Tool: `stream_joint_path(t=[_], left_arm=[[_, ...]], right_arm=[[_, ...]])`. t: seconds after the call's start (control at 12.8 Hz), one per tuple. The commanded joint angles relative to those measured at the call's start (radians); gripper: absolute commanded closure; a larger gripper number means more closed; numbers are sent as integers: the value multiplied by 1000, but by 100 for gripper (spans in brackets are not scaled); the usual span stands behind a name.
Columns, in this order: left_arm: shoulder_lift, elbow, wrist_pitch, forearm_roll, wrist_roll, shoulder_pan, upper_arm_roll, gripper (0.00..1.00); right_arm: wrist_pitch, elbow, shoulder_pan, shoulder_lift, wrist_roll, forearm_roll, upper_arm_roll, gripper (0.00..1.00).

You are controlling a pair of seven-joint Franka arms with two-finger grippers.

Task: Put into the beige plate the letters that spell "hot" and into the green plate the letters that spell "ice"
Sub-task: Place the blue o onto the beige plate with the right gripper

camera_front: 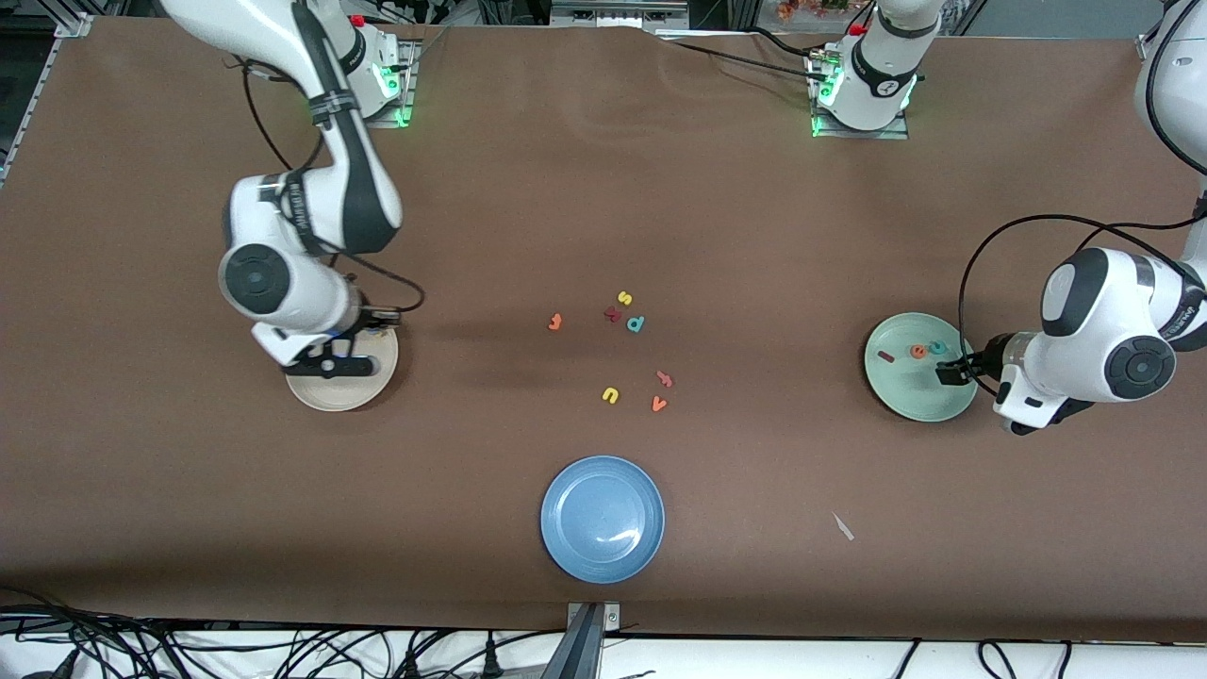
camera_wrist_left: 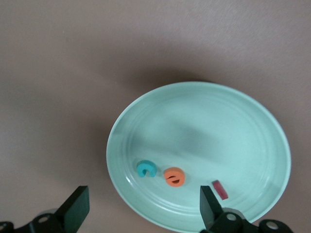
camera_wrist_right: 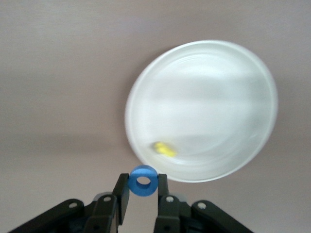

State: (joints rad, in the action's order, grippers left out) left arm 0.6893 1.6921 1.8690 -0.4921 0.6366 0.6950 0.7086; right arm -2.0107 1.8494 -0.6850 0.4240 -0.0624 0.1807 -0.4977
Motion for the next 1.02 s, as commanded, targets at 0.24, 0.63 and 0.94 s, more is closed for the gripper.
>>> stream_joint_path(t=[0.24,0.63,0.94], left_arm=[[4,-2,36,-6,-14,15,12,0],[4,-2,42,-6,-14,15,12,0],[4,-2,42,-6,-14,15,12,0]], right_arm=[[23,4,15,1,69,85,-25,10],[29,4,9,1,-11,121,-1,12],[-60,2,5,4,-343,158,175,12]])
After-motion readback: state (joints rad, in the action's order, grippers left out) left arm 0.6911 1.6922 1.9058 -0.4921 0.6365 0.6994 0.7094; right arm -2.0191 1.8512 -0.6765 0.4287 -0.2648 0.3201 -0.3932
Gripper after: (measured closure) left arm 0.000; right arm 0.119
